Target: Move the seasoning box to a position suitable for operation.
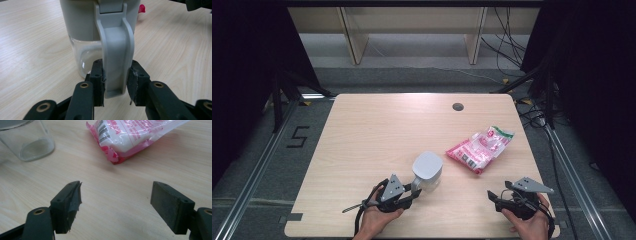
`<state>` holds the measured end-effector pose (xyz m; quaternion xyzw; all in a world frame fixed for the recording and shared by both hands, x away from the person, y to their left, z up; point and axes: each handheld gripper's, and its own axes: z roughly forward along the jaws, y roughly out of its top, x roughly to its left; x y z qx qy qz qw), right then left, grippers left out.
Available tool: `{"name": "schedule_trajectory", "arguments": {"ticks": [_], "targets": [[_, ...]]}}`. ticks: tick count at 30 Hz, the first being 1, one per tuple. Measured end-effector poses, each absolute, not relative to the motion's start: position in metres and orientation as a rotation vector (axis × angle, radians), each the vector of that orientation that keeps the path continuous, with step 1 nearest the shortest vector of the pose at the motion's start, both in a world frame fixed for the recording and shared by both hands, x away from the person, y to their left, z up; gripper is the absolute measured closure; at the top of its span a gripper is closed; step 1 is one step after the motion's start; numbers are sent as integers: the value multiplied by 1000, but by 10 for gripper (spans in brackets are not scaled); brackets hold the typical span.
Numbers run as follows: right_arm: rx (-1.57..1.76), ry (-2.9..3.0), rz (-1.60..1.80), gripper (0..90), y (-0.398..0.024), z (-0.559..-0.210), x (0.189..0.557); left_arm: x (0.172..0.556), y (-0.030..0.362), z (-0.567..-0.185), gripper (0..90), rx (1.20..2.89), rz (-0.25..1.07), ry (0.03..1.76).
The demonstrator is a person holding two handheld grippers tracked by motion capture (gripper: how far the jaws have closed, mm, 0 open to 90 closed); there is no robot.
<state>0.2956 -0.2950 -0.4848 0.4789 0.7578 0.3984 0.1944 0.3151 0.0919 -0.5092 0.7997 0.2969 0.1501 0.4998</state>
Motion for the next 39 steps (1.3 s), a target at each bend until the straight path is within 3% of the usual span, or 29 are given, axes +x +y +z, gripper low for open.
{"name": "schedule_trajectory", "arguments": {"ticks": [12,39], "targets": [[1387,2125,1118,254,-293,-483,293,337,82,-508,681,1925,361,729],[1342,2140,1131,254,-293,-485,295,377,116,-507,683,1930,457,773]]}}
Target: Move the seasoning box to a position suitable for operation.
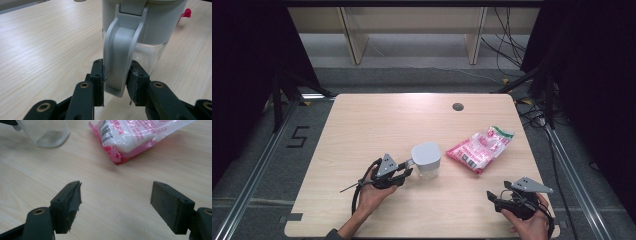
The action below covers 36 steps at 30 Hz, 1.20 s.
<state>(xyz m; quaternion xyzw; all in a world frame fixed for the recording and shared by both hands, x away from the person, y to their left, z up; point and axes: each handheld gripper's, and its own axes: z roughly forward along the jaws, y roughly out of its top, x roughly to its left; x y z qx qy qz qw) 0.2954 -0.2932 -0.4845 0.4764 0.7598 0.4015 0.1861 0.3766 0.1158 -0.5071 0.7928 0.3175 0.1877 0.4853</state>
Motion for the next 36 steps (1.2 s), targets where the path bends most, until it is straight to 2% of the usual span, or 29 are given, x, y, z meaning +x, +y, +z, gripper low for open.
{"name": "schedule_trajectory", "arguments": {"ticks": [18,23,27,29,36], "targets": [[1332,2157,1125,254,-296,-487,297,396,125,-504,694,1967,481,740],[1334,2161,1124,253,-296,-487,298,396,127,-504,680,1955,448,760],[1370,2153,1133,253,-293,-487,296,394,131,-499,577,1973,430,773],[1358,2157,1131,253,-294,-487,297,390,134,-495,495,1970,422,788],[1336,2157,1118,253,-292,-488,298,379,144,-480,381,1977,434,772]]}}
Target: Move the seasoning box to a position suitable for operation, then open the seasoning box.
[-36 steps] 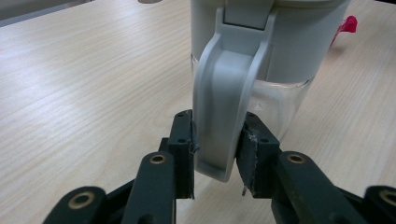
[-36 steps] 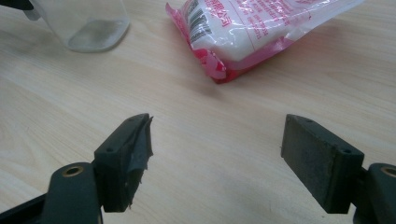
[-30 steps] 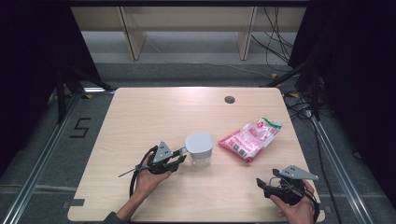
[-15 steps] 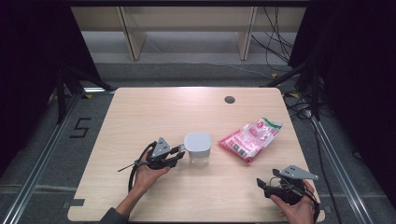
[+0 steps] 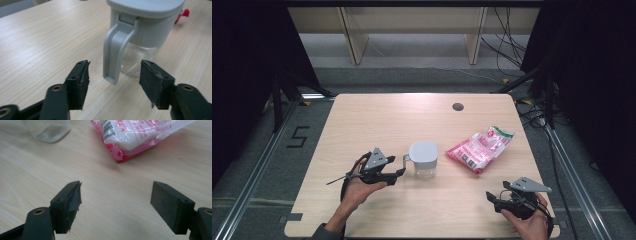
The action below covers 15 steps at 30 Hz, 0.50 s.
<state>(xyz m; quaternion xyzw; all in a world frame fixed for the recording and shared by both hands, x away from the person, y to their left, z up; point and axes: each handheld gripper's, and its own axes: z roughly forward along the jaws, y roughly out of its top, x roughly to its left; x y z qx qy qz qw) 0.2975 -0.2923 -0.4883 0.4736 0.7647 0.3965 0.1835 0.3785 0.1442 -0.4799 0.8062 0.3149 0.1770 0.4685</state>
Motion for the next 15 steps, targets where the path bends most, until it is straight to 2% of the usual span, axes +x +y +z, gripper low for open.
{"name": "schedule_trajectory", "arguments": {"ticks": [7,13,15], "targets": [[1309,2160,1114,250,-294,-489,299,372,152,-462,374,1937,402,761],[1315,2159,1115,249,-293,-489,299,368,154,-452,456,1906,386,743],[1297,2172,1130,249,-293,-488,299,366,154,-450,529,1892,387,728]]}}
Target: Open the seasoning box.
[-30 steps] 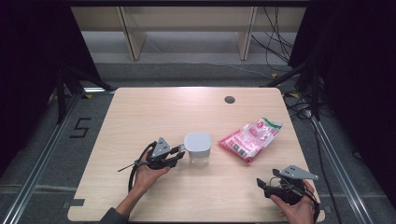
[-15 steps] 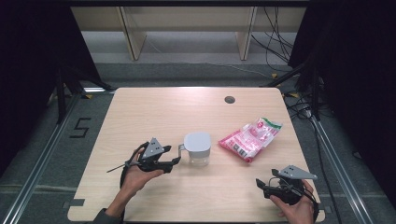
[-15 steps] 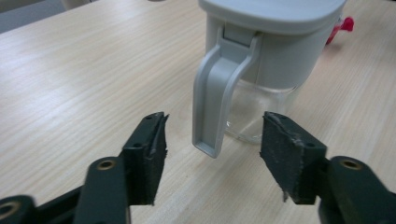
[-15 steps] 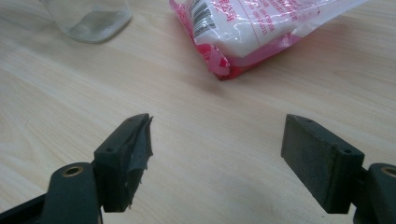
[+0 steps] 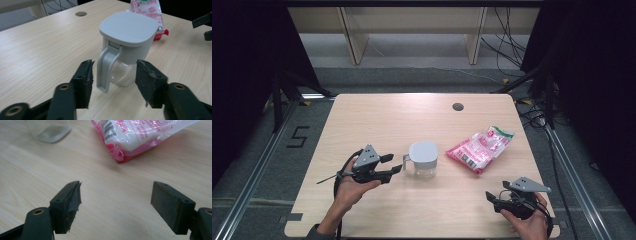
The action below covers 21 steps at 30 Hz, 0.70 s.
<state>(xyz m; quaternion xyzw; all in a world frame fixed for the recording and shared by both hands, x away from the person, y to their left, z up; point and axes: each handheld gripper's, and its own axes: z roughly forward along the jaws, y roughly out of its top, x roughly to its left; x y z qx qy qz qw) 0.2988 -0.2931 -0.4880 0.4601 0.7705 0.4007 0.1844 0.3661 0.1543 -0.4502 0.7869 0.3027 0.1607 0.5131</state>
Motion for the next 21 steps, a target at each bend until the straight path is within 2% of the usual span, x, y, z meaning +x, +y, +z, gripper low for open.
{"name": "schedule_trajectory", "arguments": {"ticks": [4,6,9,21], "targets": [[1276,2190,1115,250,-292,-487,299,365,153,-444,679,1878,430,691],[1306,2174,1129,251,-289,-487,298,366,152,-441,788,1854,442,680],[1242,2176,1114,251,-290,-488,300,367,150,-437,874,1844,456,663],[1208,2186,1112,250,-280,-483,302,387,131,-440,890,1821,421,663]]}}
